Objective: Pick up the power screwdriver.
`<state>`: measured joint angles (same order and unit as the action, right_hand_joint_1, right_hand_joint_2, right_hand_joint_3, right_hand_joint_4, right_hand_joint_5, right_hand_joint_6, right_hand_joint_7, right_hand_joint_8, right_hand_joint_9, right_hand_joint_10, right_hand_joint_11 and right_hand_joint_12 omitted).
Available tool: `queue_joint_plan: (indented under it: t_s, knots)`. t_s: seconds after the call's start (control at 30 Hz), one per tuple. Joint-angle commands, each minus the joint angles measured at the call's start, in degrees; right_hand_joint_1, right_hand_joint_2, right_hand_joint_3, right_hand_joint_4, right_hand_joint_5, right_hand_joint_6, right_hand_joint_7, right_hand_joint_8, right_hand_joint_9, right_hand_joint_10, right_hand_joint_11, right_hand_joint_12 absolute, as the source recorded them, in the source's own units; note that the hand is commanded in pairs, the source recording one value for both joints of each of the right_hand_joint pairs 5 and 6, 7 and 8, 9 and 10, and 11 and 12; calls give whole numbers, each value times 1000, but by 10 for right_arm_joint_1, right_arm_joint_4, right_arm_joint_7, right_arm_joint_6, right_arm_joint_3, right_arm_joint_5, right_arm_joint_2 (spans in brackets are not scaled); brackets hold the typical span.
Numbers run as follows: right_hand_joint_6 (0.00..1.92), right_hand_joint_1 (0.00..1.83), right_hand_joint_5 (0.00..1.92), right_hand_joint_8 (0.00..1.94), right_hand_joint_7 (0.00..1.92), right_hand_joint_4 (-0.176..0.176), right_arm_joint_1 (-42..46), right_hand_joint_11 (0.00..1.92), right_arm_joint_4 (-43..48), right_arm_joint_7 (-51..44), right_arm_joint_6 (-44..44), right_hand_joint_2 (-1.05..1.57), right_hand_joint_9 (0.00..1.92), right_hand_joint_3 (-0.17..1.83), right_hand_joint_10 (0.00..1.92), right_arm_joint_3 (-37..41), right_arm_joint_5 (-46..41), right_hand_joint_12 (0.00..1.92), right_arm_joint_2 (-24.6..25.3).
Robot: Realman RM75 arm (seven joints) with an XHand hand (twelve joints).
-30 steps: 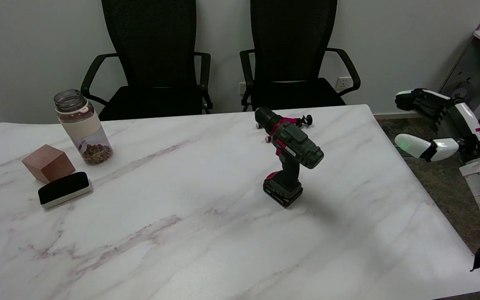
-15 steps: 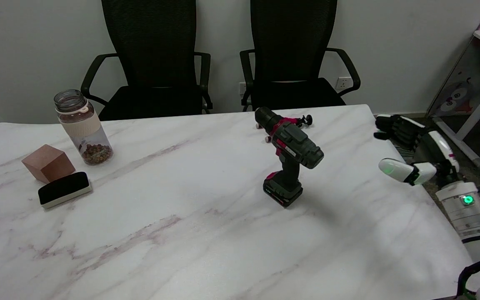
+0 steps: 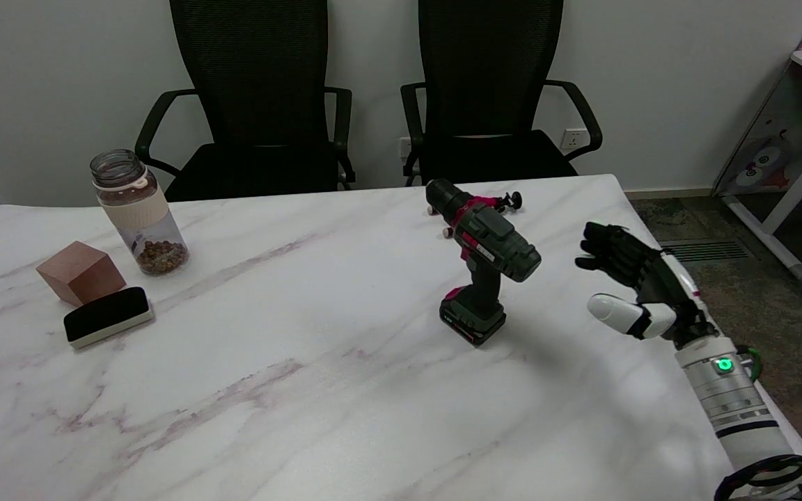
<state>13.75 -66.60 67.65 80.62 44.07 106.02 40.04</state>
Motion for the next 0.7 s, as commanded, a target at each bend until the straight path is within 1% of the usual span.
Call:
queue_joint_plan:
  t_s: [0.03,0.17,0.3,0.4,0.6,0.7]
  knots:
    - [378,908,378,378,378,-66,-35,560,0,-1,-56,-18,425,802,425,-22,34,560,72]
    - [355,886,355,355,355,-54,-39,556,1,-2,-72,-24,416,811,416,-22,38,556,80]
    - [297,878,297,297,297,-26,-42,534,6,-2,-79,-47,391,828,391,-22,38,534,94]
    - [248,870,248,248,248,-14,-46,513,16,-2,-81,-42,372,781,372,-22,39,513,111]
    - [182,861,182,182,182,-7,-54,489,40,-7,-80,-39,348,729,348,-19,39,489,137]
    - [165,860,165,165,165,-5,-61,481,46,-26,-81,-34,343,709,343,-16,39,481,147]
